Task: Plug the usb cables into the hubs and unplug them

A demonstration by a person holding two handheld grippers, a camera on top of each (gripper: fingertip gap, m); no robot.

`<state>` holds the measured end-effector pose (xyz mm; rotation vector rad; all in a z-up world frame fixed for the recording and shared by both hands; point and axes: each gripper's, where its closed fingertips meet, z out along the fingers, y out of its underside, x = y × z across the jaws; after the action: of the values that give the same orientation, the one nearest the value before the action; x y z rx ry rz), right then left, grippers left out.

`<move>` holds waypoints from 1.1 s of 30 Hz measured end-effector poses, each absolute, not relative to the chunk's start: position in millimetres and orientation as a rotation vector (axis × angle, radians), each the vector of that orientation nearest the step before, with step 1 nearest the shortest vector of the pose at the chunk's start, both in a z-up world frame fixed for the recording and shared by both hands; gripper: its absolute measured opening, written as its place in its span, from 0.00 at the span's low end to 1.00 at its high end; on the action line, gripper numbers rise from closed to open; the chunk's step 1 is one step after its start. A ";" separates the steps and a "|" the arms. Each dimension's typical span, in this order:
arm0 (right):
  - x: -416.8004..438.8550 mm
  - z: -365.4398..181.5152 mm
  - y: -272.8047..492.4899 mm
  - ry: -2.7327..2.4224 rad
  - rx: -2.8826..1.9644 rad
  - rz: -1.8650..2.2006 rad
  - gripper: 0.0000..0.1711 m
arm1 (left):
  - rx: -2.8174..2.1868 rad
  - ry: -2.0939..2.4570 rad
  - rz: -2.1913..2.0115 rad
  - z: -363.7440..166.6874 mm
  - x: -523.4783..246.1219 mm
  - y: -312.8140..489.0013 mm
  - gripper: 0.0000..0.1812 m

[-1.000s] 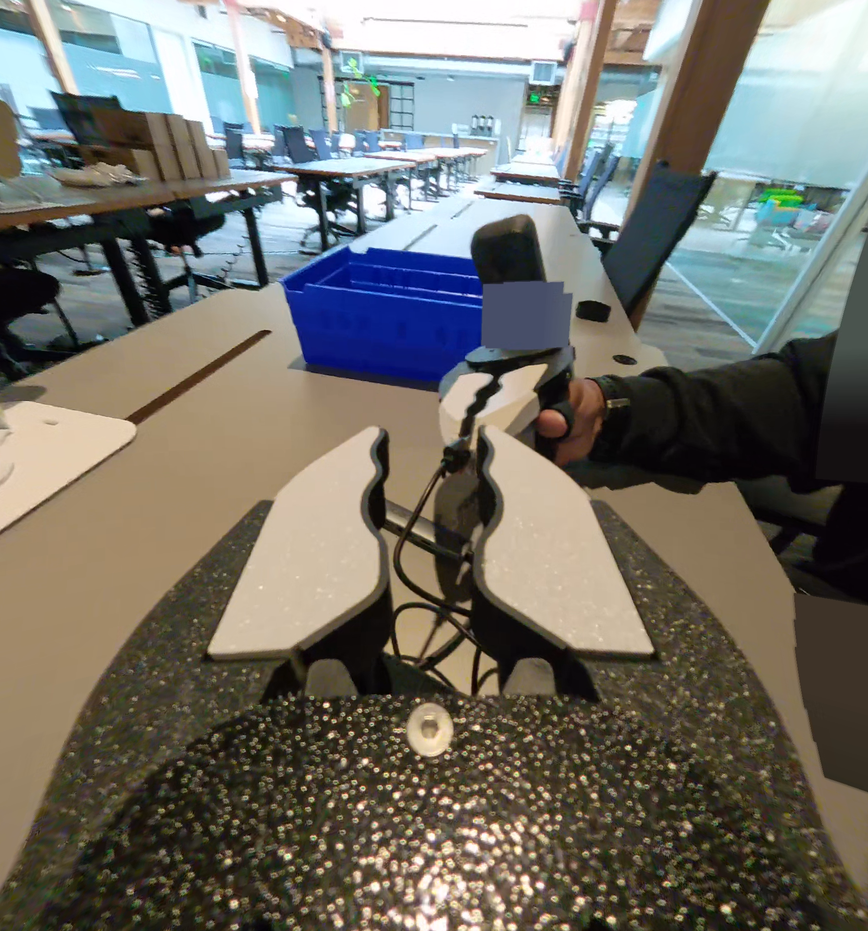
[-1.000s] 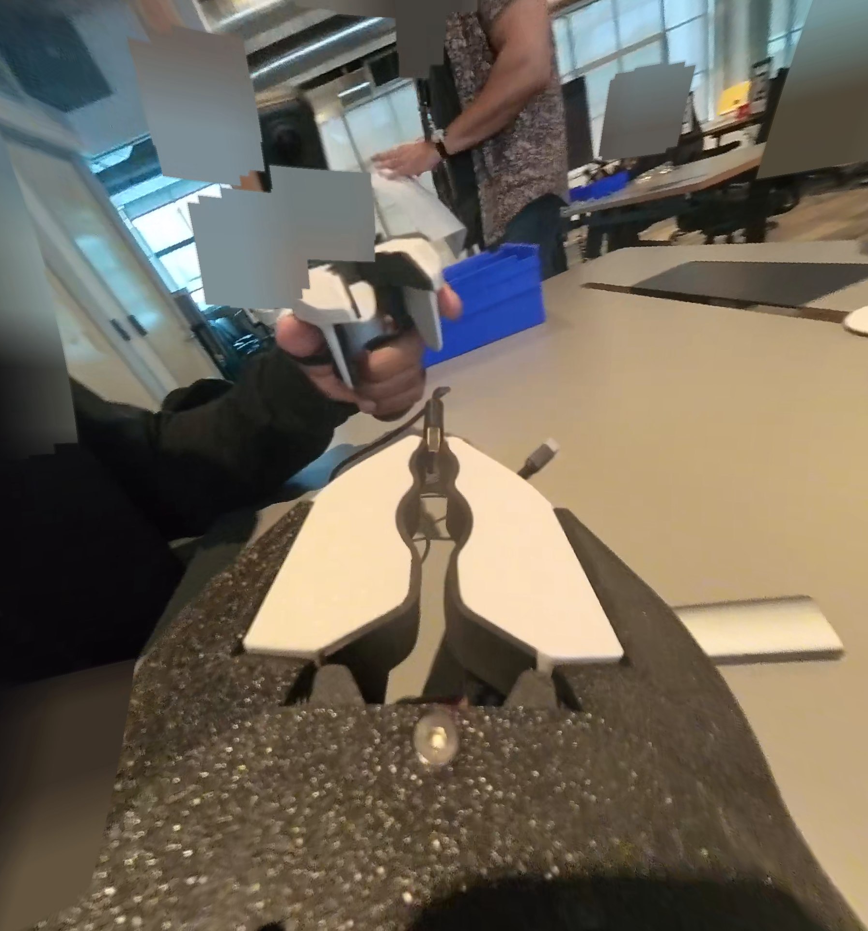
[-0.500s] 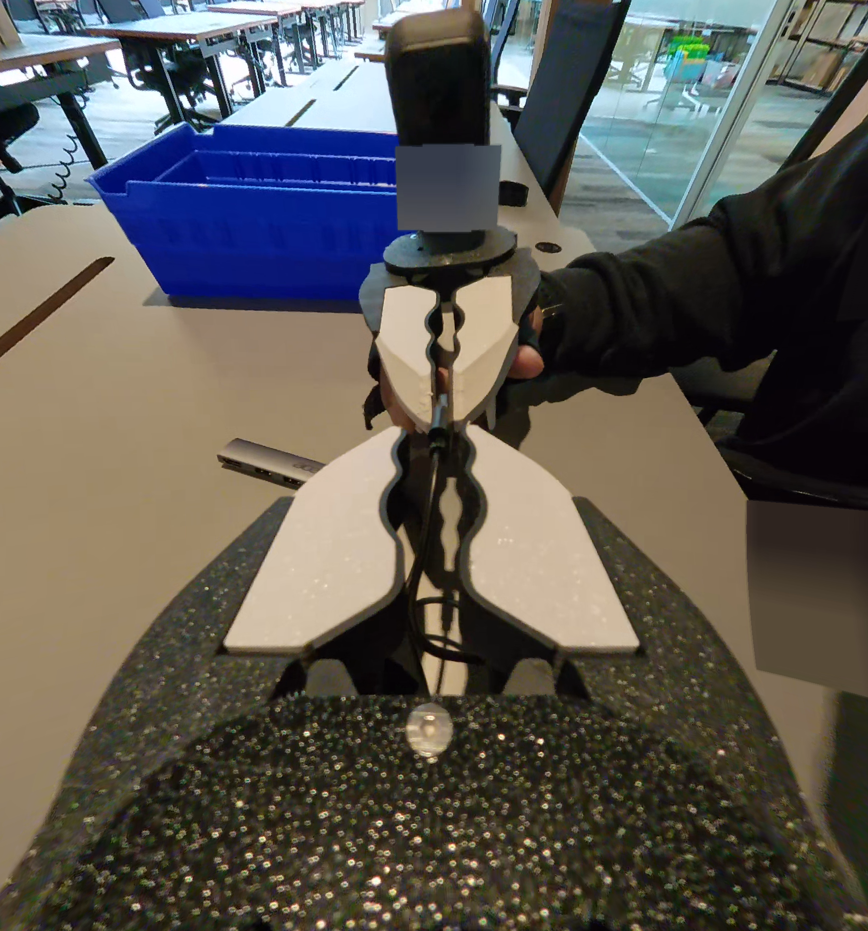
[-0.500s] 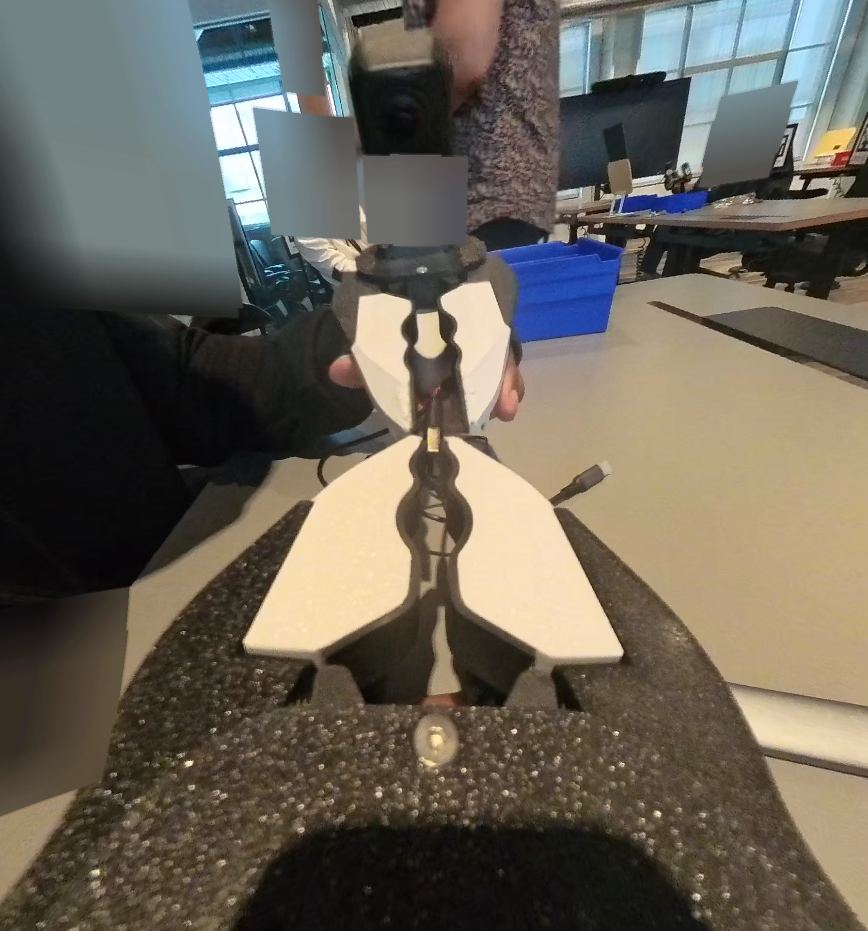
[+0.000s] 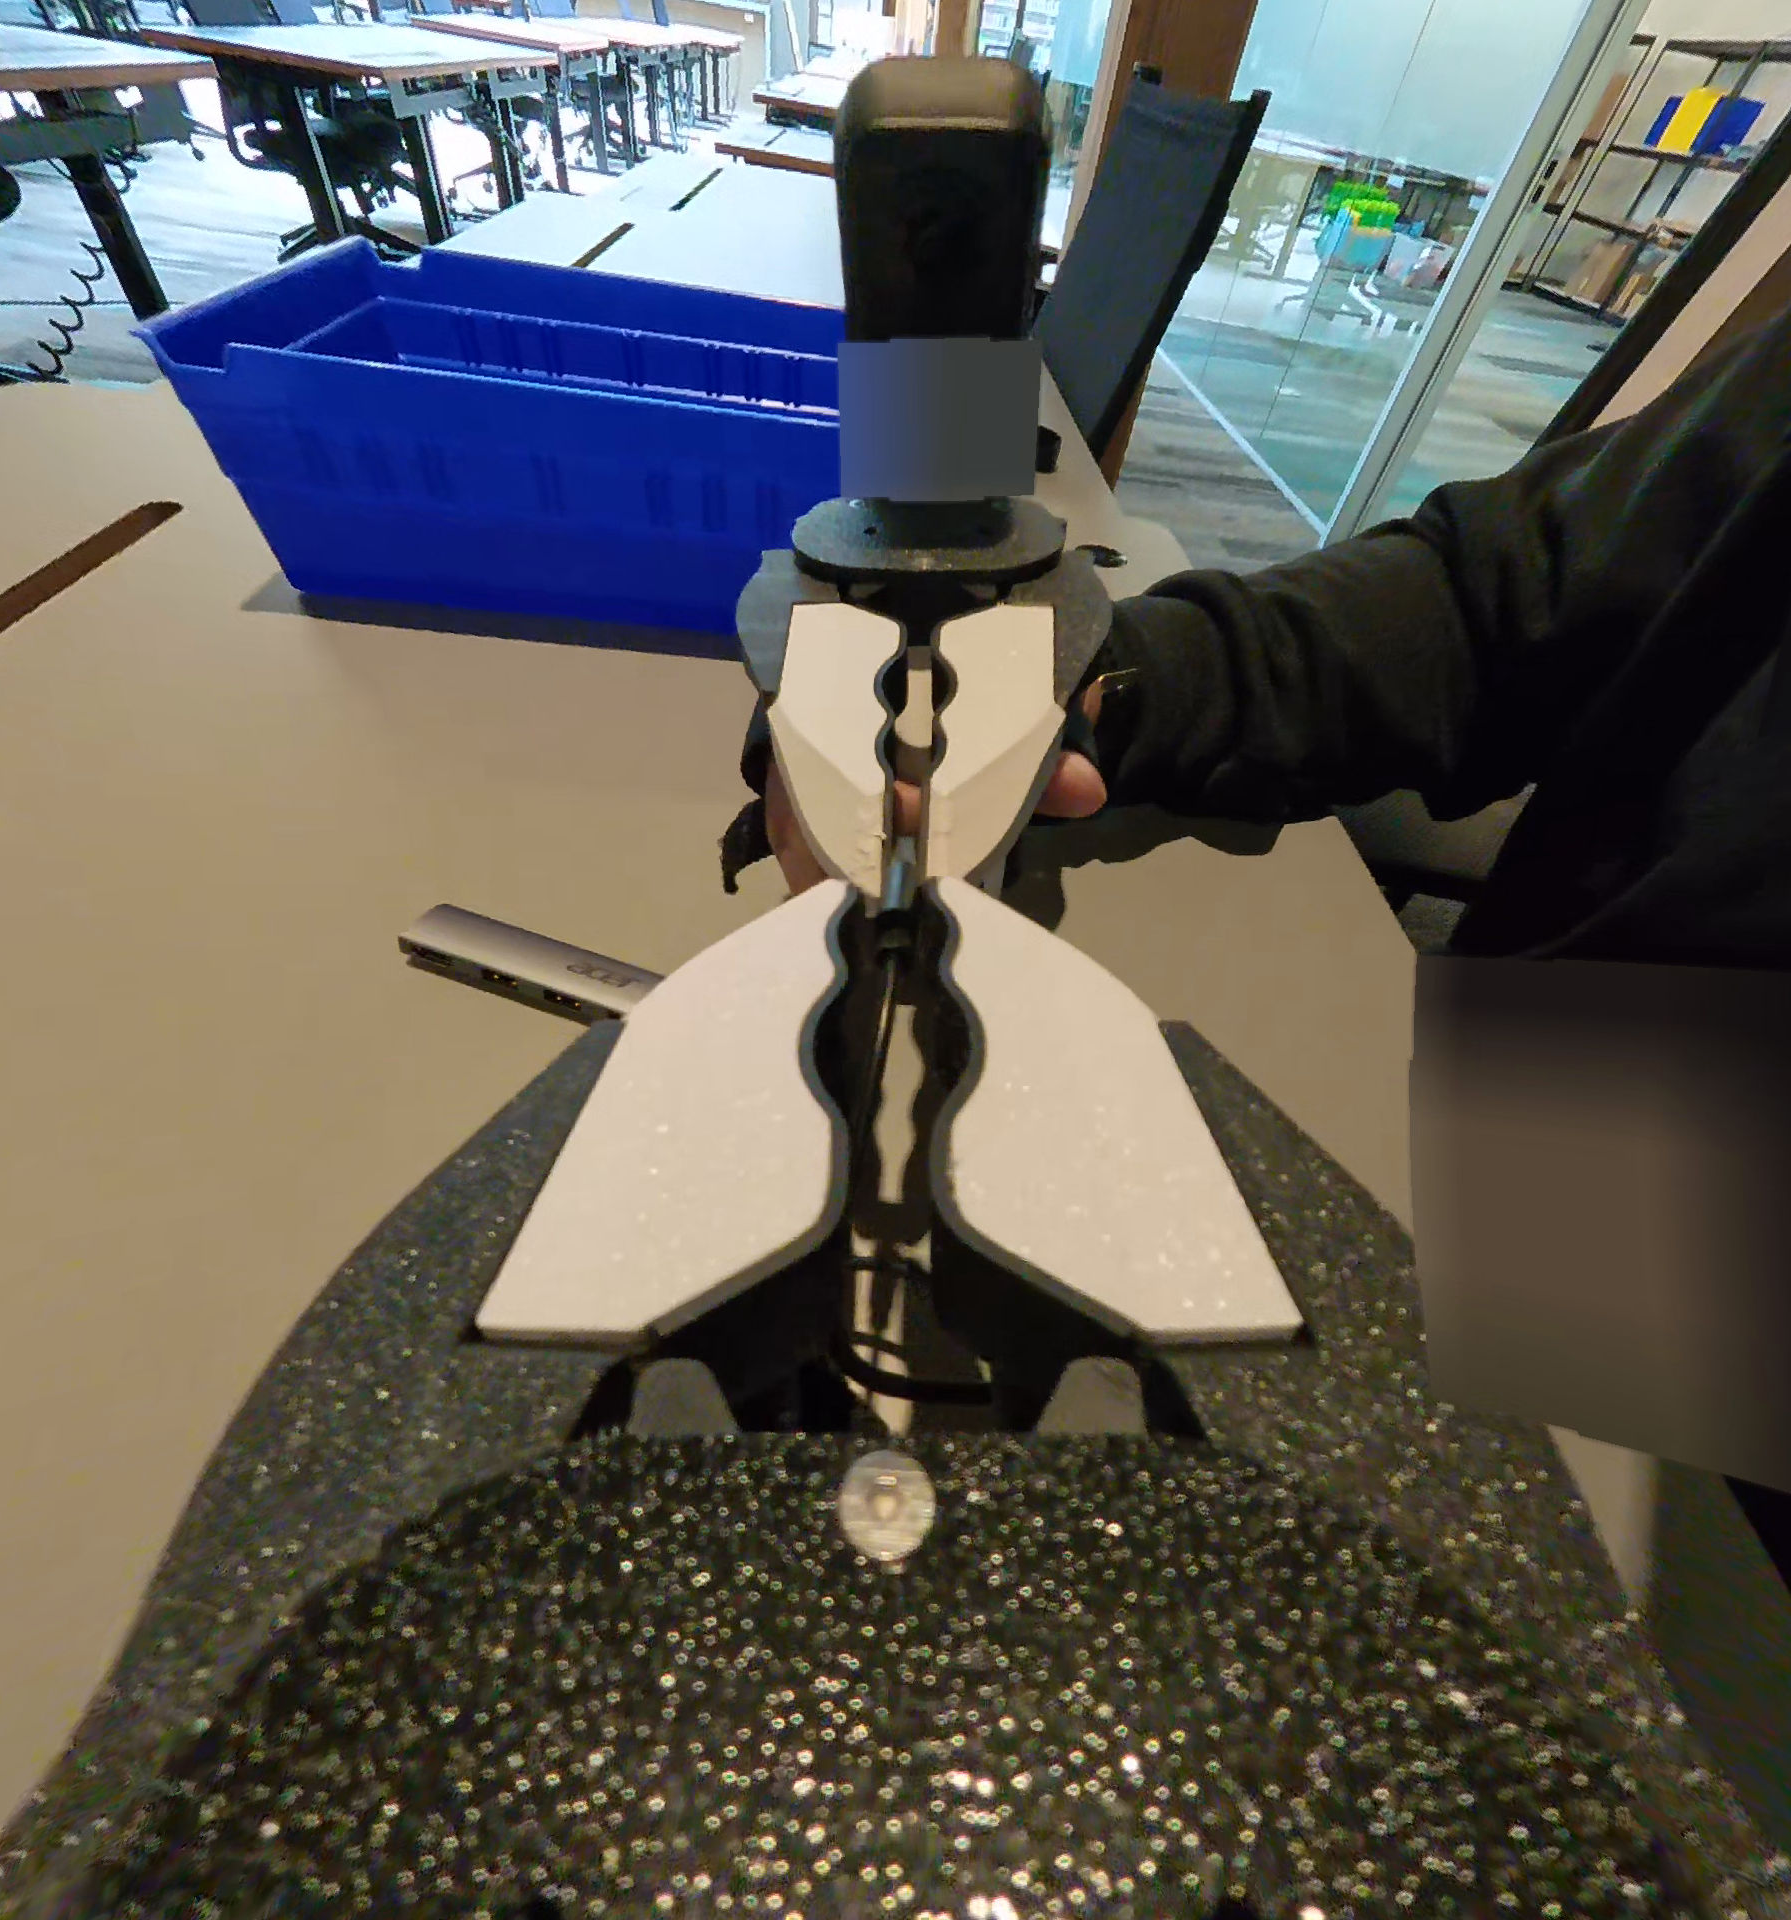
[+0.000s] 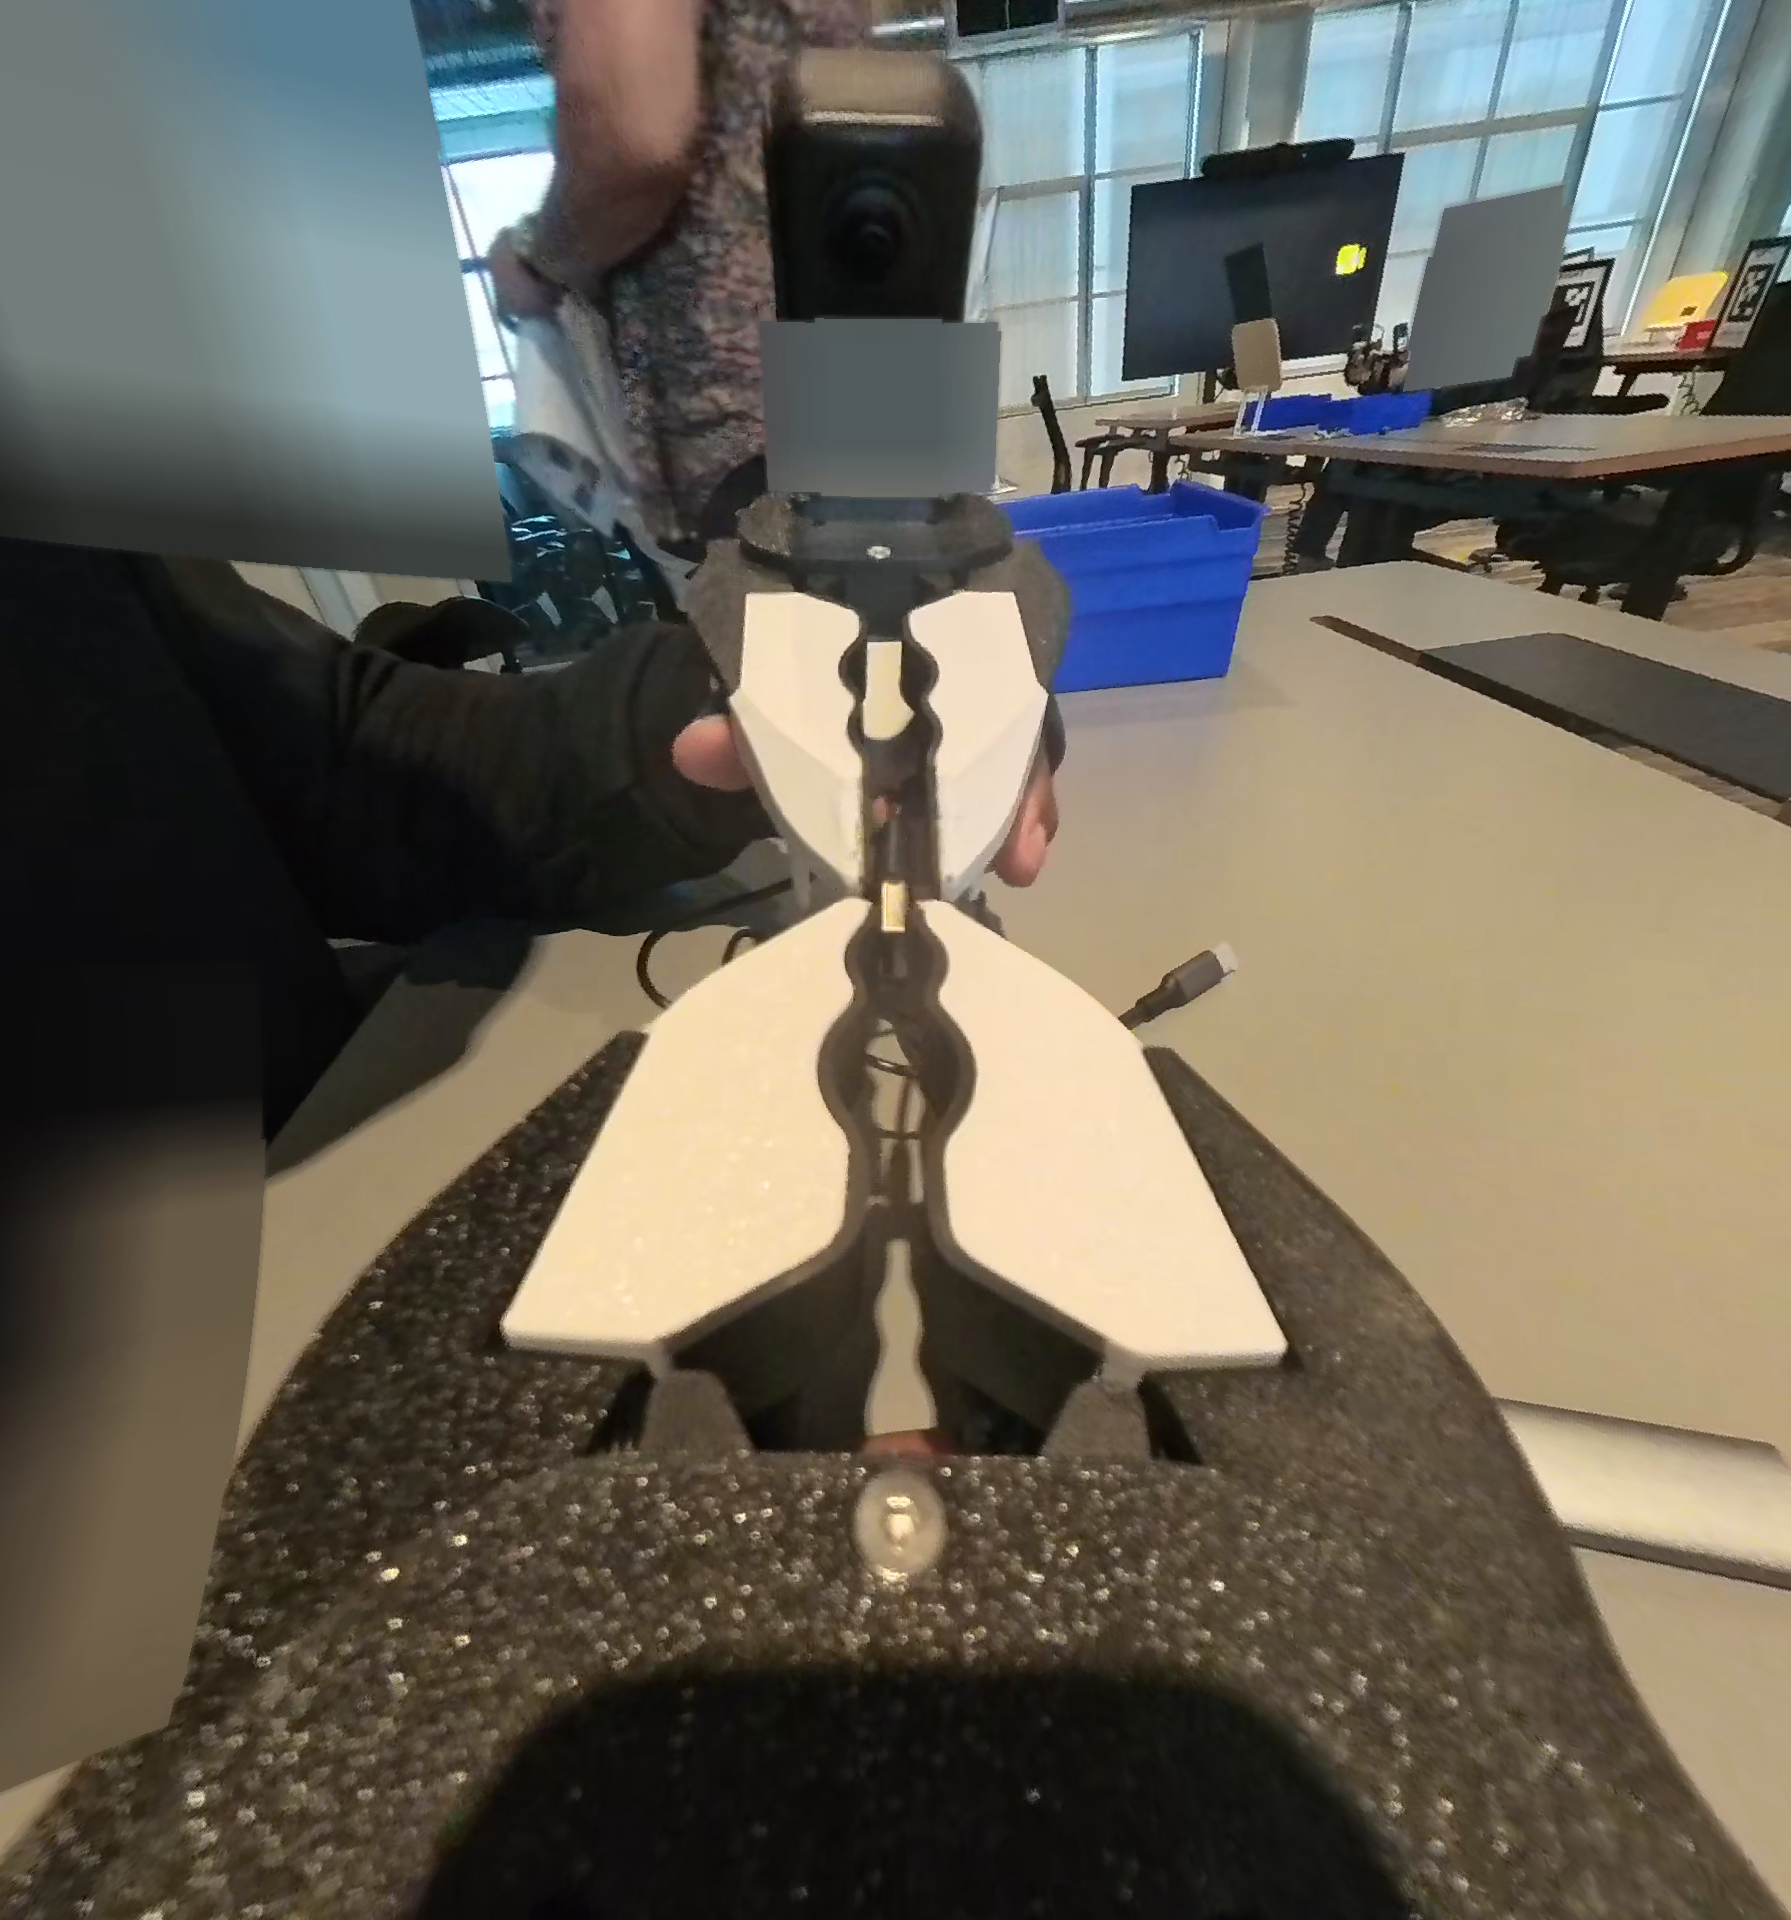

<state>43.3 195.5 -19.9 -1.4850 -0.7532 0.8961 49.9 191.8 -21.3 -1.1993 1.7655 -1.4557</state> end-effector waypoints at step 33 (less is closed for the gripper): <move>147.2 -116.6 247.1 -0.245 -2.291 0.153 0.19 | -1.601 1.447 -1.104 -42.4 57.4 273.0 0.04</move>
<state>147.2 247.1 -116.6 -2.2913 -0.2449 0.1532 57.4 273.0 -42.4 -1.6010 1.4470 -1.1039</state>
